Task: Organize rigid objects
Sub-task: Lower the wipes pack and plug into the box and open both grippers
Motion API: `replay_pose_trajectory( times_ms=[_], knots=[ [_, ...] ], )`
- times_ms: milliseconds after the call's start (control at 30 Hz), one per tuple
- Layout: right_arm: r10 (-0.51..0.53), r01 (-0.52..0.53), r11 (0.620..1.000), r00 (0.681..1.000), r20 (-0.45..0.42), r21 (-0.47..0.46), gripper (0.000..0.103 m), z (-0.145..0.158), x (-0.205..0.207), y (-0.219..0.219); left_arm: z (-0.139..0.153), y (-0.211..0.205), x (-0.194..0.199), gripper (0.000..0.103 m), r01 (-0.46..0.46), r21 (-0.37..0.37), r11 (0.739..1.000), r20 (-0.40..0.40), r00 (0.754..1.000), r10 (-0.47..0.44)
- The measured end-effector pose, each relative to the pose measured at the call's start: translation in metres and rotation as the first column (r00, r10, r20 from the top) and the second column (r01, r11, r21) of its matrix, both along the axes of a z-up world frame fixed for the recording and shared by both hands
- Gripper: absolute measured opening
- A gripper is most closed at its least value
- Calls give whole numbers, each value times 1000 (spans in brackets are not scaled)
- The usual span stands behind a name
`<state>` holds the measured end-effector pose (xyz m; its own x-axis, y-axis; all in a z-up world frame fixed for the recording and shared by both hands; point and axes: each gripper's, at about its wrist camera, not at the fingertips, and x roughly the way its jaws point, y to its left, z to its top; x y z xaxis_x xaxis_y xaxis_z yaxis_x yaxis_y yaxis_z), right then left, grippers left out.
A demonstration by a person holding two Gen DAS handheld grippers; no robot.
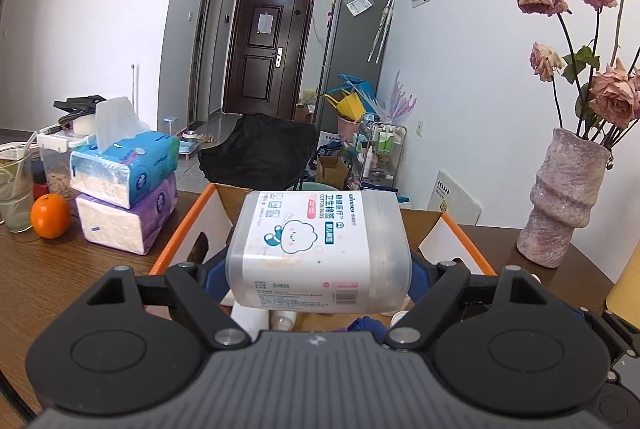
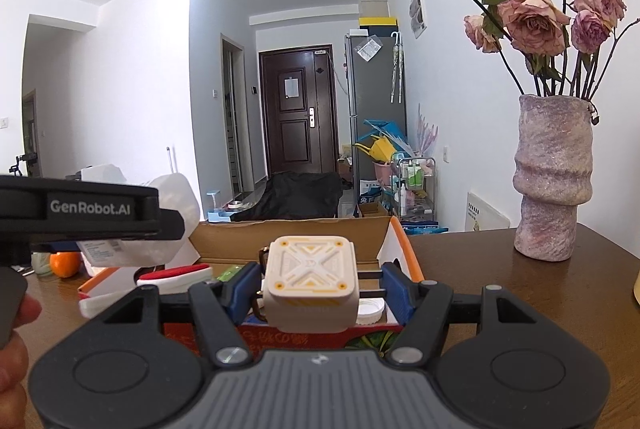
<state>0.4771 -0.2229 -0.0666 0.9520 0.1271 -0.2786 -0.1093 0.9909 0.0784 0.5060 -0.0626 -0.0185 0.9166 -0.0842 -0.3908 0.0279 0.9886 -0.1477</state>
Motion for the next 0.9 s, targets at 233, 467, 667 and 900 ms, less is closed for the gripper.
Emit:
replay_pose_trajectory(
  times_ms=[233, 467, 667, 900],
  knots=[
    [-1, 1, 1000, 1000, 1, -8, 65, -1, 20, -3, -1, -9, 17, 83, 1, 7, 1000, -4, 1000, -1],
    [3, -3, 1000, 1000, 1, -22, 65, -3, 38, -3, -4, -13, 34, 83, -11, 8, 1000, -18, 1000, 11],
    [1, -1, 1000, 1000, 3, -31, 65, -4, 52, -4, -6, -16, 47, 83, -23, 17, 1000, -24, 999, 23],
    [7, -7, 999, 1000, -2, -34, 65, -5, 65, -4, -8, -18, 62, 83, -39, 35, 999, -43, 998, 40]
  ],
)
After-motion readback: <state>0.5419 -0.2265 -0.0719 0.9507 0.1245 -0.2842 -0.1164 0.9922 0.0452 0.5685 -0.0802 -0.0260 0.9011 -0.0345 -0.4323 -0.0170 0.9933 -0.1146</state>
